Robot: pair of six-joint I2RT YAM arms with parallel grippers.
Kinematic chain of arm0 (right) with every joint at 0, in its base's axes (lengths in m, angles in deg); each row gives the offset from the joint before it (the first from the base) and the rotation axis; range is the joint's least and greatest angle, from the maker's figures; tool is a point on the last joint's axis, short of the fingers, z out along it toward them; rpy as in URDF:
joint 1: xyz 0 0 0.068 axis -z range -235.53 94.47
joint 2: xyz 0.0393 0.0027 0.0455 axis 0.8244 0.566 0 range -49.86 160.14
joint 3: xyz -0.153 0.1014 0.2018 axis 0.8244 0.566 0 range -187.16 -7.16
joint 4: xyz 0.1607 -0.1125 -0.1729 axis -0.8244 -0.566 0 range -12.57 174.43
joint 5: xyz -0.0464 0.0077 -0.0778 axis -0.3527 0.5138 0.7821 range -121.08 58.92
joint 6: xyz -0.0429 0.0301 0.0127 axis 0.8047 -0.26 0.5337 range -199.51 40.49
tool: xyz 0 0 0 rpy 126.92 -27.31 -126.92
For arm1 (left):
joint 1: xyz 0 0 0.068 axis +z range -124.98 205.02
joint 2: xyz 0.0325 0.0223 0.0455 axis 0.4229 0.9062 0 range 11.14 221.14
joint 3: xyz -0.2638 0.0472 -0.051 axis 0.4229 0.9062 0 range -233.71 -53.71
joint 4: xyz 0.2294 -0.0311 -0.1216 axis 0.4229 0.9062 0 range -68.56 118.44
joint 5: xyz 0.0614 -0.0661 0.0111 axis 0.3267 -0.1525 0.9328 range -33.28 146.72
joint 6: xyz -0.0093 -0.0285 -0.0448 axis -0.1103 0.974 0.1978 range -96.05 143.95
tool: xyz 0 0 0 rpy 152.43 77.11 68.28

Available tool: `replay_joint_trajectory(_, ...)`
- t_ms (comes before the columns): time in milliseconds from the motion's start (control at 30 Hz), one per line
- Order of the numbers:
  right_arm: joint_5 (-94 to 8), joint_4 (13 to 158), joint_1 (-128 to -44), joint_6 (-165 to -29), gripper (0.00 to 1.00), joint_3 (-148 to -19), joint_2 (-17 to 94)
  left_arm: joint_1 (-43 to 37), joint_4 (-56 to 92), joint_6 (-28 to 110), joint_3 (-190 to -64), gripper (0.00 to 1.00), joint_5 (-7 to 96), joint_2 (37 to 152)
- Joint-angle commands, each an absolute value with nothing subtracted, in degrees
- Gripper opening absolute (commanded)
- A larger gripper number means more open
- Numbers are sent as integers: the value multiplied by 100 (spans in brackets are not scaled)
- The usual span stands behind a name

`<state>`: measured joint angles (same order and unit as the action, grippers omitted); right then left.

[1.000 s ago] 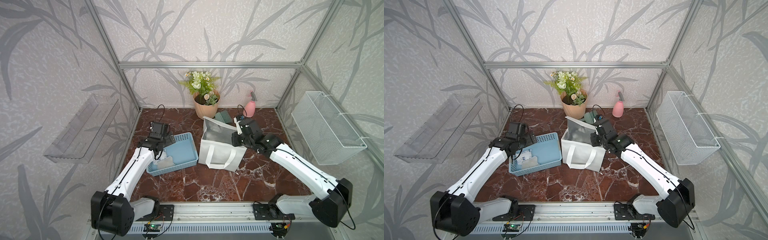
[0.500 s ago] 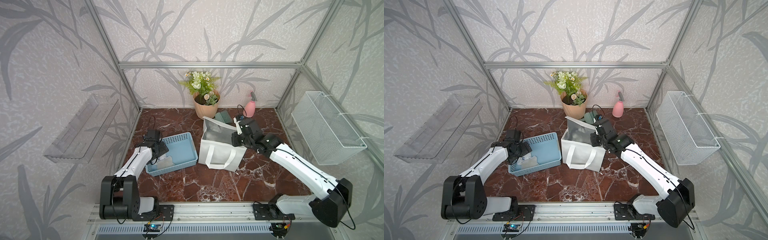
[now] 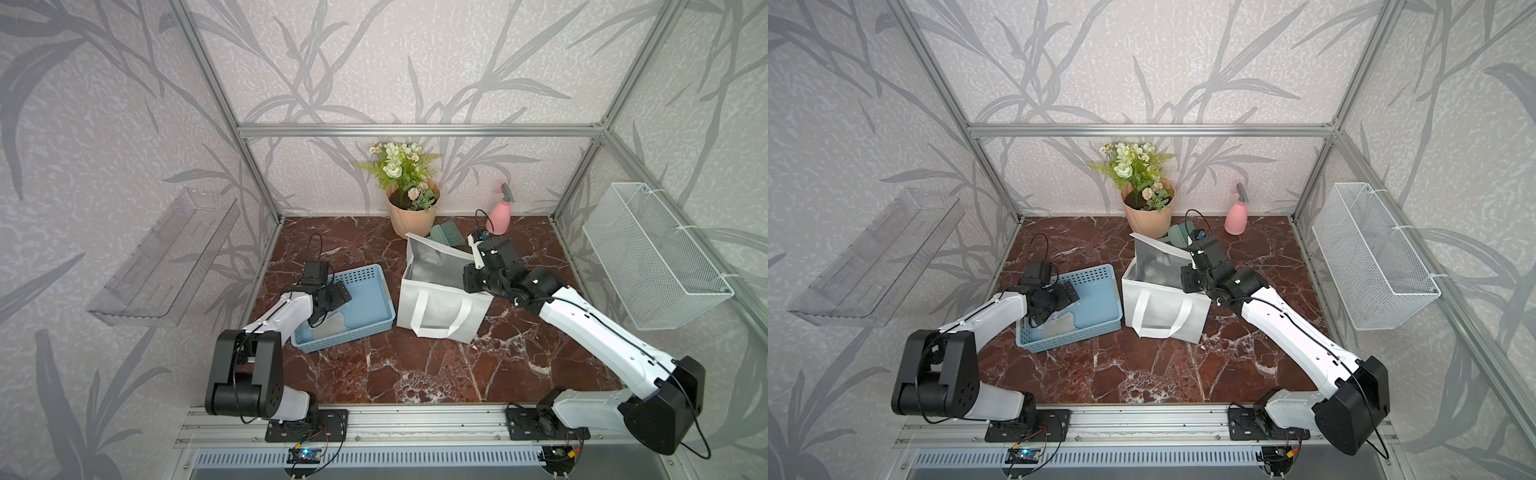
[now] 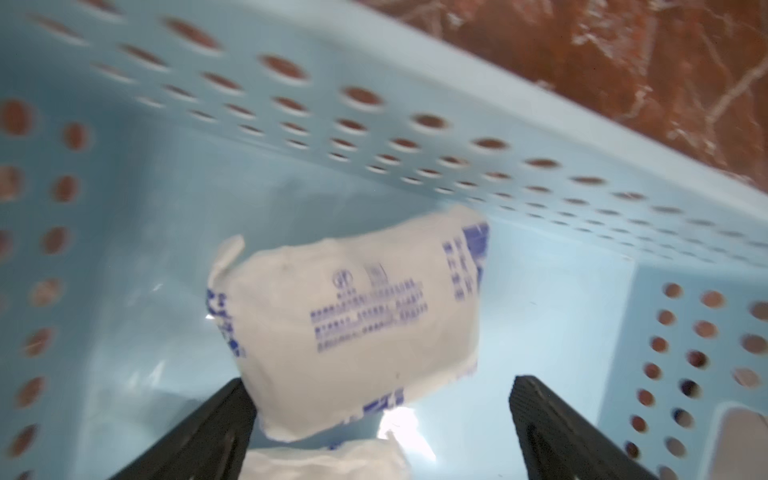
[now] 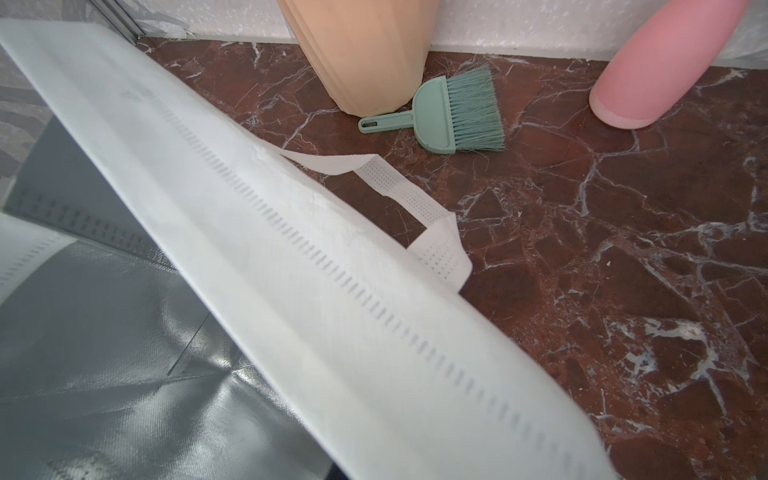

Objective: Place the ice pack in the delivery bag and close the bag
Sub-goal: Pick up the ice pack from the bin.

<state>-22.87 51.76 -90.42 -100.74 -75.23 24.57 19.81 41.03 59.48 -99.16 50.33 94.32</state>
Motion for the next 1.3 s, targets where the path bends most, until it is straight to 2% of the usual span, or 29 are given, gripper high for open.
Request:
replay_joint_trajectory(0,-2361,5094,-9051,-10100,6,-7526,2510,1560,3799,5806,-10200,100,4755,9466)
replay_joint_trajectory(300,-2335,5094,-9053,-10109,6,-7468,2501,1513,4504,4831,-10616,100,5813,9071)
replay_joint_trajectory(567,-2394,5129,-9051,-10131,6,-7470,2536,1572,3977,3552,-11080,100,5202,9868)
replay_joint_trajectory(800,-2324,5057,-9051,-10156,6,-7479,2463,1574,3975,3397,-11268,100,4966,10770)
replay_joint_trajectory(1100,-2352,5070,-9051,-10125,6,-7476,2476,1457,4066,3836,-10532,98,4090,10221)
replay_joint_trajectory(1267,-2404,5136,-9051,-10138,6,-7435,2494,1368,4075,3776,-10377,98,4342,9899)
